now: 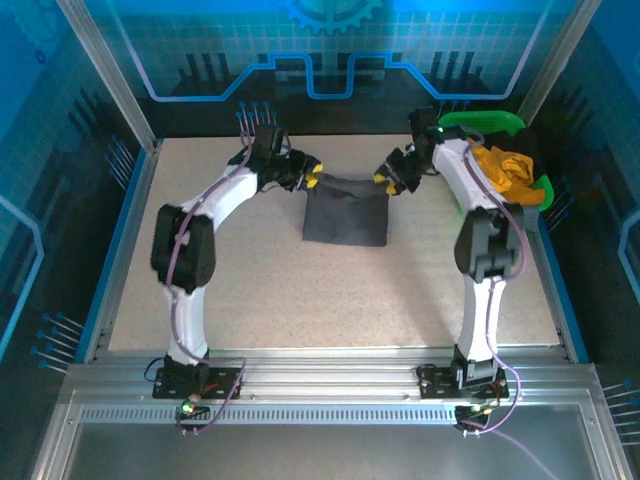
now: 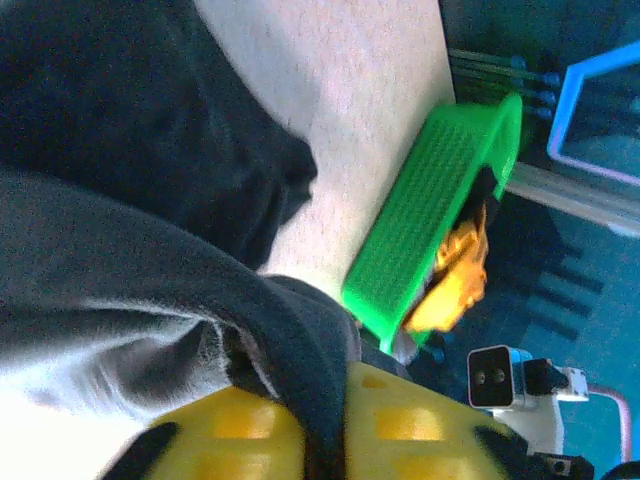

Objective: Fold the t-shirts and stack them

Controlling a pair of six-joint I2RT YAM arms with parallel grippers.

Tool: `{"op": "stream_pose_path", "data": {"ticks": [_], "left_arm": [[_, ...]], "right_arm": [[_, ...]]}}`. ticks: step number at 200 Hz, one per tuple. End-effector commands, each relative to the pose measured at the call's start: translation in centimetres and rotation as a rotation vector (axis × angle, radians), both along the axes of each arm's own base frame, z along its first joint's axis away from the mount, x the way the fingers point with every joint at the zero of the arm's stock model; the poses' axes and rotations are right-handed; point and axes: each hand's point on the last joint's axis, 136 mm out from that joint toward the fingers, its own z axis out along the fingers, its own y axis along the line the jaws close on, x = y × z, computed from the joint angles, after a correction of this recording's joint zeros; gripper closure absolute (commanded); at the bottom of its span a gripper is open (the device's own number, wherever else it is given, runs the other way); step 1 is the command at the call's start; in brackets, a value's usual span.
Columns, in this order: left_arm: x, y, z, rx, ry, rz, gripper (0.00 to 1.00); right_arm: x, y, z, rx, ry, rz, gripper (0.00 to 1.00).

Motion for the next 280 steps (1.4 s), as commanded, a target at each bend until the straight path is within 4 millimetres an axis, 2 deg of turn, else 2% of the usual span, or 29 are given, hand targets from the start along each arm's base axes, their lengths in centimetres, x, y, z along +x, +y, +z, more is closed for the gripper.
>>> {"op": "stream_pose_path", "data": {"ticks": [1,19,30,34,37,44,46,68,77,88,104,127,154,185,202,208,219,234,249,257,280], "left_arm": [[1.8,1.7,-0.6,0.066,0.015,0.01,0.55],[1.0,2.1,1.2,0.122,-0.022,0.013,0.51],[-0.9,2.2,2.0,0.171,-0.022,0.01,0.51],[-1.8,2.1,2.1,0.185,-0.021,0.01,0.51],[-2.5,2.0,2.2,0.193,-0.02,0.011,0.51],[-4.3,1.6,2.1,0.2,-0.01,0.015,0.49],[-4.8,1.4,2.1,0.199,-0.007,0.015,0.49],[-10.9,-1.6,0.4,0.138,0.052,0.013,0.45],[-13.1,-3.0,-0.9,0.088,0.083,0.026,0.42],[-15.1,-5.1,-2.2,0.012,0.111,0.049,0.38],[-16.3,-8.0,-3.7,-0.055,0.107,0.073,0.33],[-14.9,-11.5,-4.9,-0.118,0.072,0.101,0.27],[-12.9,-13.9,-7.1,-0.105,0.068,0.134,0.25],[-11.2,-14.7,-9.3,-0.078,0.047,0.197,0.26],[-10.3,-14.8,-10.7,-0.073,0.053,0.228,0.31],[-9.9,-14.7,-11.3,-0.068,0.053,0.245,0.33],[-9.2,-14.5,-12.3,-0.066,0.057,0.275,0.44],[-7.9,-14.1,-13.0,-0.082,0.048,0.327,0.63],[-6.6,-12.5,-13.2,-0.086,0.03,0.39,0.84],[-6.1,-11.4,-13.2,-0.086,0.028,0.416,0.9],[-4.1,-7.7,-12.3,-0.105,-0.004,0.409,1.0]], "right_arm": [[2.4,-1.7,-1.6,-0.101,0.007,0.02,0.51],[3.3,-2.3,-0.3,-0.134,-0.062,0.047,0.44],[2.8,-2.7,0.6,-0.15,-0.091,0.064,0.42],[2.6,-2.8,0.4,-0.156,-0.09,0.072,0.42],[2.3,-3.0,1.4,-0.157,-0.112,0.072,0.42],[1.5,-3.1,2.3,-0.16,-0.134,0.081,0.41],[1.0,-3.2,1.8,-0.164,-0.117,0.083,0.41],[-2.7,-3.3,2.9,-0.16,-0.165,0.099,0.42],[-4.7,-3.5,2.4,-0.155,-0.164,0.096,0.43],[-7.0,-3.5,2.6,-0.135,-0.19,0.087,0.42],[-10.1,-3.3,2.3,-0.097,-0.215,0.075,0.42],[-13.6,-3.3,2.0,-0.059,-0.238,0.077,0.39],[-16.1,-3.8,2.1,-0.037,-0.225,0.1,0.39],[-17.4,-4.4,2.8,-0.024,-0.239,0.104,0.39],[-17.8,-4.6,2.8,-0.01,-0.237,0.097,0.4],[-17.9,-4.7,2.9,-0.005,-0.239,0.093,0.4],[-17.9,-4.7,3.1,-0.001,-0.244,0.092,0.4],[-17.9,-4.8,3.2,0.003,-0.246,0.09,0.4],[-17.5,-4.8,3.8,0.018,-0.267,0.092,0.41],[-17.2,-4.6,4.3,0.032,-0.299,0.099,0.41],[-16.1,-3.7,6.6,0.082,-0.427,0.123,0.42]]}}
